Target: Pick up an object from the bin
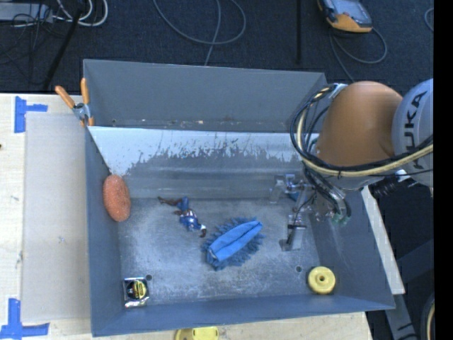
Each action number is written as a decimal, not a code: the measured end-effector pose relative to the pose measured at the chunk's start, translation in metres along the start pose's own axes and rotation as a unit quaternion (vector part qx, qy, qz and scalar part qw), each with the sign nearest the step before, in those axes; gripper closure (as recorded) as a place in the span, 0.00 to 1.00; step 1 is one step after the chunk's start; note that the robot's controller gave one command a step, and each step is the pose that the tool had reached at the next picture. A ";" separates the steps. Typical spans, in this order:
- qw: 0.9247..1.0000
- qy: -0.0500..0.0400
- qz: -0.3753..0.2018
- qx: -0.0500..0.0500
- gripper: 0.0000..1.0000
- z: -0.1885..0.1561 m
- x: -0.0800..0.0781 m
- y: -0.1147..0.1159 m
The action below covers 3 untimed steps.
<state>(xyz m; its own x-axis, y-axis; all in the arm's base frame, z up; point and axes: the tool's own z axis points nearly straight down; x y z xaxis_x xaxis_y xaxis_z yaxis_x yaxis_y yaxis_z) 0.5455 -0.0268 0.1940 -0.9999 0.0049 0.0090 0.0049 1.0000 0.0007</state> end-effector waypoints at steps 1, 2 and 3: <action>1.000 -0.004 0.000 0.000 0.00 -0.005 -0.001 0.000; 1.000 -0.009 -0.012 0.001 0.00 0.033 -0.023 0.010; 1.000 -0.005 -0.013 0.000 0.00 0.092 -0.025 0.012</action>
Offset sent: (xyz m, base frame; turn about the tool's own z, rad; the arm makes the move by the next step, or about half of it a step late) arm 0.0406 0.0242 -0.0838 -0.0428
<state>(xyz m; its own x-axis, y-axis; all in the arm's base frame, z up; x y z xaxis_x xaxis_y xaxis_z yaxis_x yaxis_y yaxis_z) 0.5699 -0.0154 0.1019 -0.9998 -0.0207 -0.0016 -0.0207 0.9998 0.0004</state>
